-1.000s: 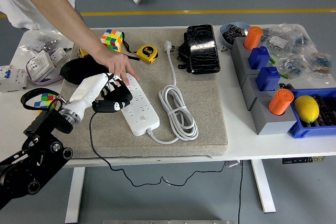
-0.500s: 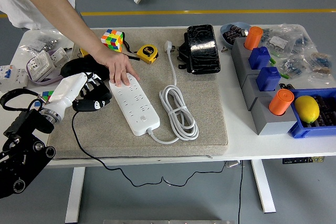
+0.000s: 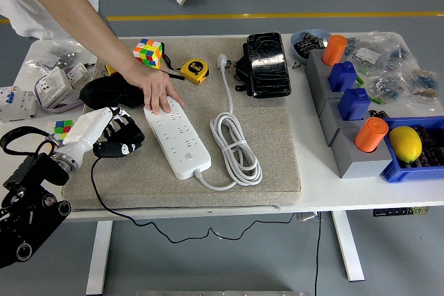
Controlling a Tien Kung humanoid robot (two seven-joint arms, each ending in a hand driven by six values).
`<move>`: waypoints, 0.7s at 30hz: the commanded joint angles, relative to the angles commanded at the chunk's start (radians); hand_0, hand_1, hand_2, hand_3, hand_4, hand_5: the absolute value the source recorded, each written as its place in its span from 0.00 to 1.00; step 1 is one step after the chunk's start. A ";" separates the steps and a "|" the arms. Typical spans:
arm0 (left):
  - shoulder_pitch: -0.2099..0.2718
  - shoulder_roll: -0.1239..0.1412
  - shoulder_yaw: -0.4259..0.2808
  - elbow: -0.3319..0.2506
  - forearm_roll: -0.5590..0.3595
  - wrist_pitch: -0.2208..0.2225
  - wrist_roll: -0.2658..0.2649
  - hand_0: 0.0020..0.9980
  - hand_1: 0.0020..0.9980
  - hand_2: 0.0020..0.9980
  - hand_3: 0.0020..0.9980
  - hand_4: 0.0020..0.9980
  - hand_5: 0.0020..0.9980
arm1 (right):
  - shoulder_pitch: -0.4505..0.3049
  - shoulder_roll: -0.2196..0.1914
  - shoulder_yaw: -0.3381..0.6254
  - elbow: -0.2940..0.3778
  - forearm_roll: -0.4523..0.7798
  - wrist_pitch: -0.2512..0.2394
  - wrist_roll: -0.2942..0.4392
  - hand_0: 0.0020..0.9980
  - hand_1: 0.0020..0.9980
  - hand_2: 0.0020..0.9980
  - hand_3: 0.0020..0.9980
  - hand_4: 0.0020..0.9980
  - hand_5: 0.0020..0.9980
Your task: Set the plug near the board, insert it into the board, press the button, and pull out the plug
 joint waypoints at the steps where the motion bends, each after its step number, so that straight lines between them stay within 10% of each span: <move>1: 0.001 0.000 0.001 0.000 -0.003 -0.003 0.002 0.39 0.45 0.50 0.55 0.79 0.15 | 0.001 -0.001 -0.001 0.000 0.000 0.000 0.000 0.56 0.65 0.61 0.53 0.90 0.43; 12: 0.011 0.004 -0.002 -0.004 -0.009 0.001 -0.011 0.47 0.55 0.55 0.57 0.89 0.23 | 0.001 -0.003 -0.004 0.000 0.001 0.000 0.000 0.56 0.65 0.61 0.53 0.90 0.43; 13: 0.012 0.005 -0.004 -0.006 -0.008 0.002 -0.014 0.54 0.64 0.66 0.74 0.97 0.31 | 0.001 -0.003 -0.004 0.000 0.001 0.000 0.000 0.56 0.65 0.61 0.53 0.90 0.43; 21: 0.030 0.010 -0.022 -0.029 0.001 0.000 -0.022 0.58 0.70 0.73 0.77 1.00 0.43 | -0.002 -0.005 -0.007 0.001 0.001 0.001 0.000 0.56 0.65 0.61 0.53 0.90 0.43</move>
